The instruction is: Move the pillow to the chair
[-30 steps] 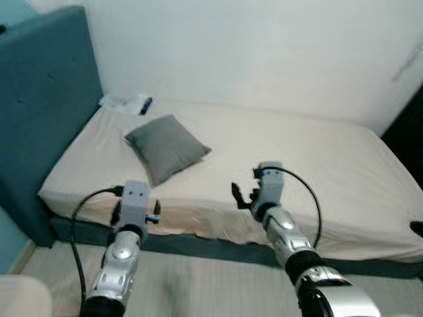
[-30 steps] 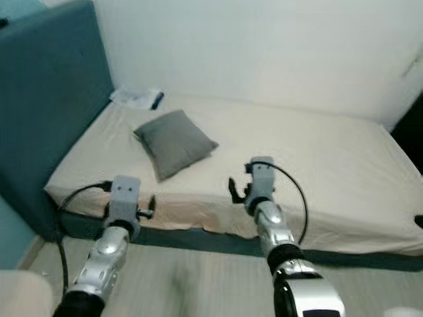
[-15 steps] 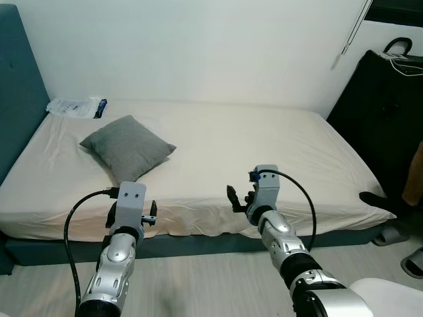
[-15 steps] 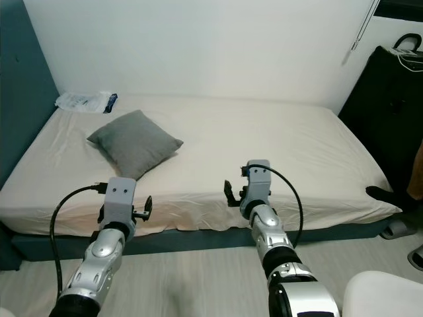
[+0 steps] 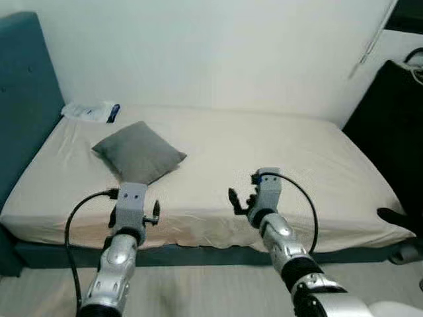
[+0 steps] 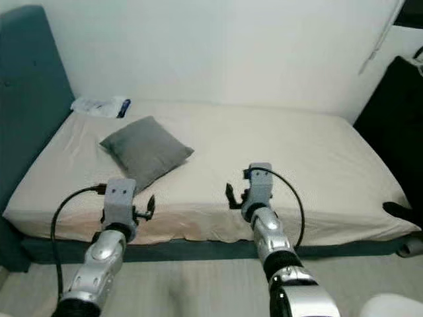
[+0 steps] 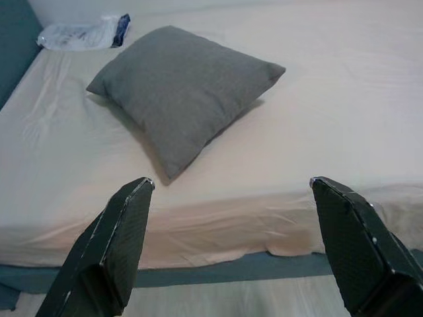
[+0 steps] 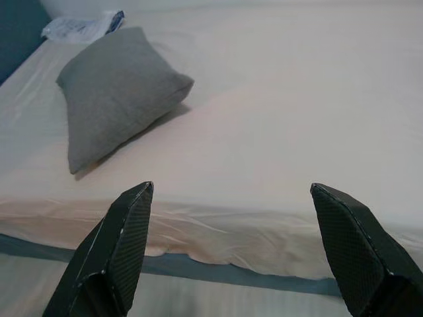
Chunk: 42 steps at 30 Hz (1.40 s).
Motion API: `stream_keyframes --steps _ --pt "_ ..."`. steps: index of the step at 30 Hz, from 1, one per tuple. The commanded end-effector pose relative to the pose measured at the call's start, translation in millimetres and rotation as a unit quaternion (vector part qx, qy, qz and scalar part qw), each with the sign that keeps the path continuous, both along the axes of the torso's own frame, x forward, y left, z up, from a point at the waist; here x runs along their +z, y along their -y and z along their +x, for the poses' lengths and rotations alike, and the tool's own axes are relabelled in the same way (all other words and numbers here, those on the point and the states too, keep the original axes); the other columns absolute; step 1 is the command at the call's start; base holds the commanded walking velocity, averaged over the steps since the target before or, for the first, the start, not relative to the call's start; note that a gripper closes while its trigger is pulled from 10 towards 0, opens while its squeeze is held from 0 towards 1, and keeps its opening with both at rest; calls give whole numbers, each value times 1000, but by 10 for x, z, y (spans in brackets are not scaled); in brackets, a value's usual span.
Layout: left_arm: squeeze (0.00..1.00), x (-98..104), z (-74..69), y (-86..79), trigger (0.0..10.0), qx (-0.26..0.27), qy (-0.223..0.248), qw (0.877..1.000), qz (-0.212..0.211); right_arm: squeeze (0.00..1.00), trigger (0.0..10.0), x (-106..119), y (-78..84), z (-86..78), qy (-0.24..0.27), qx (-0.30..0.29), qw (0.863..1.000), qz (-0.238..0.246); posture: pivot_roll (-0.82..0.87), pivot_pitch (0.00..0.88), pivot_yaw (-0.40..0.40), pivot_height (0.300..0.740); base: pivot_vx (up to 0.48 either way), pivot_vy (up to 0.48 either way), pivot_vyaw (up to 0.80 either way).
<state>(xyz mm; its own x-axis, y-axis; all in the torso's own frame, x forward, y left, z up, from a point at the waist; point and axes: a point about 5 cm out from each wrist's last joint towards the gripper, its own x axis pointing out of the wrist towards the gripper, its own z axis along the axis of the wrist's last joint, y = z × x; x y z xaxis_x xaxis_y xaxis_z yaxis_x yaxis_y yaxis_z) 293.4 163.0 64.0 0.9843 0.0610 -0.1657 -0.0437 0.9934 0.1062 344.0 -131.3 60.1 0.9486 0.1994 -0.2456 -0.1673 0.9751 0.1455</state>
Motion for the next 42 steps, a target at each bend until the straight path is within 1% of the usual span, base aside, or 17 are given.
stream_keyframes --steps 1,10,15,27,28,30,31,33,42 --pt "94 3 -2 23 10000 -3 2 1000 -6 0 10000 10 66 4 3 -10 1000 0 6 0 -88 740 439 0 0" --pt "86 1 -12 12 10000 -2 2 1000 -5 0 10000 -6 65 -5 -1 -6 1000 -7 8 0 -94 740 436 0 0" --pt "82 -3 -25 6 10000 -1 2 1000 -5 0 10000 -4 53 -5 0 -4 1000 0 12 0 -94 740 422 0 -775" --pt "78 -3 2 -5 10000 -8 0 1000 0 0 10000 -7 58 -7 1 -8 1000 -3 10 0 -88 740 391 0 0" --pt "67 -3 5 -3 10000 -8 0 1000 -1 0 10000 -7 57 -7 1 -7 1000 -3 11 0 -88 740 352 0 0" --pt "47 -8 6 1 10000 -8 -1 1000 -3 0 10000 -9 56 -8 1 -7 1000 -3 12 0 -88 740 0 0 0" --pt "4 -22 4 5 10000 -8 -7 1000 0 0 10000 -10 55 -9 1 -7 1000 -3 13 0 -88 740 0 0 0" --pt "0 -43 -1 8 10000 -7 -15 1000 5 0 10000 -12 54 -11 1 -7 1000 -3 13 0 -88 740 0 0 0" --pt "0 -40 -2 -37 10000 2 -12 1000 10 0 10000 -9 53 -9 2 -7 1000 1 13 0 -87 740 0 0 0"
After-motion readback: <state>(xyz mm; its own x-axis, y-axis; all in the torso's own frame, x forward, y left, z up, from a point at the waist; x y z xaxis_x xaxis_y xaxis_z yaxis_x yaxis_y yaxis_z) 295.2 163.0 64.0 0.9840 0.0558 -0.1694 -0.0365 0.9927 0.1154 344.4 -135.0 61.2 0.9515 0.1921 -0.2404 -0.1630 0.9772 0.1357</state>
